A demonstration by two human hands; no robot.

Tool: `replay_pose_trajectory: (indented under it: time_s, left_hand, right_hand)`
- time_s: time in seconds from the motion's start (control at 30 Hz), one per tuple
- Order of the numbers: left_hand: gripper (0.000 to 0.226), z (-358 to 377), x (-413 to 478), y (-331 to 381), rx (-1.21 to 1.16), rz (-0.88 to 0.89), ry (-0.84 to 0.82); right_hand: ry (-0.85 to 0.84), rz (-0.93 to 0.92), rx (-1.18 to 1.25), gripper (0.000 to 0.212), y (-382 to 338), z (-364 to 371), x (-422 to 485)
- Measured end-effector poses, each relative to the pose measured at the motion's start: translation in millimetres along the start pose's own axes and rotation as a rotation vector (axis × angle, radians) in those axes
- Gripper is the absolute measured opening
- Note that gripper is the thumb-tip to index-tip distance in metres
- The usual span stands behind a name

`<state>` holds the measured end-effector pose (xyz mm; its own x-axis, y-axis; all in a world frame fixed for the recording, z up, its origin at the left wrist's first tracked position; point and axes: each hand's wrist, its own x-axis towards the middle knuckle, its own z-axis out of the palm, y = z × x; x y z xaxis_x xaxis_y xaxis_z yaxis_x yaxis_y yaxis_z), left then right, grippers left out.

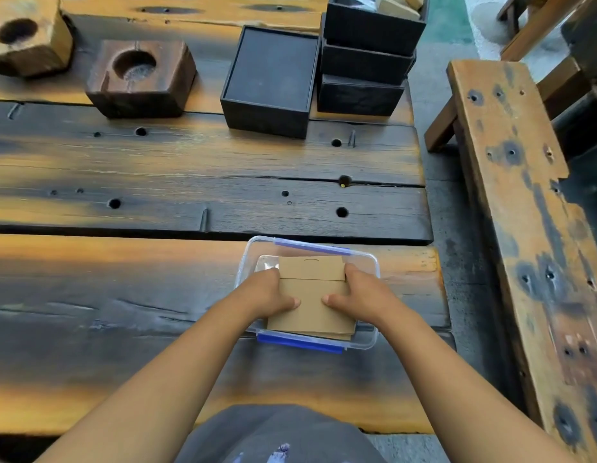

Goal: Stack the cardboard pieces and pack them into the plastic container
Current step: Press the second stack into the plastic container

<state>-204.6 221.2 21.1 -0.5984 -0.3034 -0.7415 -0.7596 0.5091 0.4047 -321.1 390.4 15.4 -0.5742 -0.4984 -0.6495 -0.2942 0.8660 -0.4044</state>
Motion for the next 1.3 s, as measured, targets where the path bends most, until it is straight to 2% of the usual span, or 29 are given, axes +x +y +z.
replay_pose_trajectory:
  time_s: [0.13,0.27,0.37,0.53,0.67,0.77,0.87,0.93,1.03,1.1,1.23,1.3]
  left_hand:
    - [0.058,-1.6,-2.1,-2.5,-0.138,-0.041,-0.085]
    - [0.050,-2.2,-8.4,-12.0,-0.406,-0.072,-0.152]
    - [0.044,-0.9,-12.0,-15.4,-0.490,-0.065,-0.146]
    - [0.048,-0.9,-14.7,-14.1,-0.463,-0.054,-0.109]
    - [0.048,-2.2,-15.6,-8.8,-0.413,-0.048,-0.086]
    - [0.031,-1.5,-13.8,-3.9,-0.437,0.009,-0.030]
    - [0.012,-1.7,-11.1,-1.1,-0.403,0.064,0.020]
    - [0.014,-1.1,-10.1,0.6,-0.375,0.057,0.015]
    - [0.039,0.3,-8.7,2.6,-0.314,0.014,0.026]
    - [0.047,0.2,-7.5,3.9,-0.291,-0.007,0.045]
    - [0.041,-3.6,-5.0,4.5,-0.271,-0.006,0.047]
    - [0.035,-3.9,-4.6,4.3,-0.280,0.006,0.053]
  right_hand:
    - [-0.028,-0.012,0.073,0.081,-0.1,3.9,-1.9]
    - [0.043,-0.085,0.185,0.063,1.9,7.2,-3.3]
    - [0.087,-0.132,0.169,0.055,4.1,7.0,-5.9]
    - [0.084,-0.153,0.133,0.056,5.2,5.8,-13.8]
    - [0.117,-0.118,0.149,0.049,-2.4,13.2,-17.4]
    - [0.237,-0.055,0.112,0.036,-7.3,14.8,-17.3]
    - [0.293,-0.022,0.046,0.032,-7.0,13.4,-18.8]
    - [0.265,-0.018,0.039,0.032,-4.5,13.1,-18.4]
    - [0.199,-0.015,0.129,0.032,-2.1,12.5,-16.1]
    - [0.177,-0.014,0.218,0.032,-3.2,10.5,-14.4]
    - [0.198,-0.019,0.283,0.015,-4.0,7.2,-12.8]
    - [0.196,-0.011,0.303,0.022,-4.0,8.2,-14.0]
